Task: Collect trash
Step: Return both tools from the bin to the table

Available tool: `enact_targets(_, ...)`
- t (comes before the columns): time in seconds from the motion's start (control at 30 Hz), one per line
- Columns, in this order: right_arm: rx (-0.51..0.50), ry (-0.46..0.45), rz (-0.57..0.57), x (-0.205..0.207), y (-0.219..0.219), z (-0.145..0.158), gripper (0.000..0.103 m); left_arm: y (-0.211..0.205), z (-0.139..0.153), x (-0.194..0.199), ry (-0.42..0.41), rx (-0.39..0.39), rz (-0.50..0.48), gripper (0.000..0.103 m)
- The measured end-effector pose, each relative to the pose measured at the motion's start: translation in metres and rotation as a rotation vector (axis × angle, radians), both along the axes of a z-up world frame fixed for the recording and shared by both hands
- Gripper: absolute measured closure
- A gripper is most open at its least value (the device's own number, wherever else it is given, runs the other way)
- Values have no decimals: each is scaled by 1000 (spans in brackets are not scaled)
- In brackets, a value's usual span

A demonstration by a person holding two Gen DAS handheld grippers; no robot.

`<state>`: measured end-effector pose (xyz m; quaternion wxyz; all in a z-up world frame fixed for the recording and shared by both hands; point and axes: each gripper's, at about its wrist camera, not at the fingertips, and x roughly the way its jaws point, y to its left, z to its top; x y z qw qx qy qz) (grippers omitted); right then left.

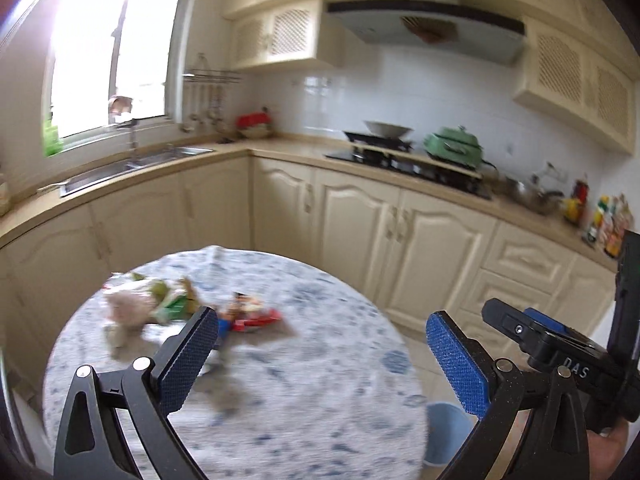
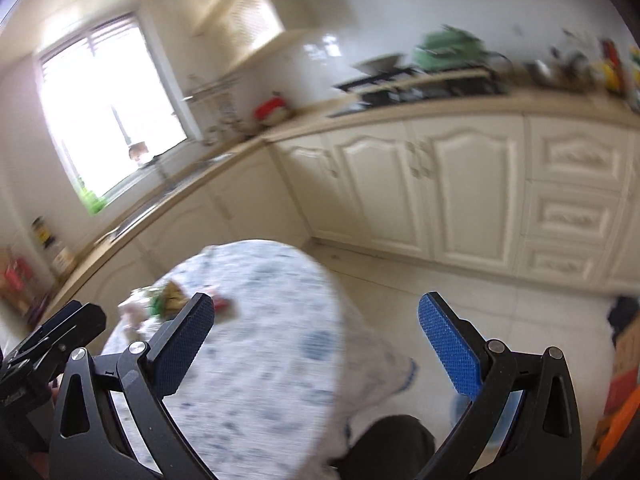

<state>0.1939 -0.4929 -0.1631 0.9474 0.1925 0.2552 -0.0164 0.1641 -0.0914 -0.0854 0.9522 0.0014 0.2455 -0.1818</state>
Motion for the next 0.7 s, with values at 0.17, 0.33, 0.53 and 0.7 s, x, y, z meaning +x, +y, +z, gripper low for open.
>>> enact_targets(0.17,-70,-48,117,11,60,22,0,55,3,-31,-36,-24,127,1)
enact_targets(0.33,-134,-75,206,17,113,34,0,98,-1,-64,-61,-51,220,1)
enact_targets(0.53,-173,-58,294,34,157,27,0,134,-17,-87,-75,-44,301,1)
enact_targets(0.7,-198,6,365,61,190,3,0,146,-38,-82,-37,-34,359,1)
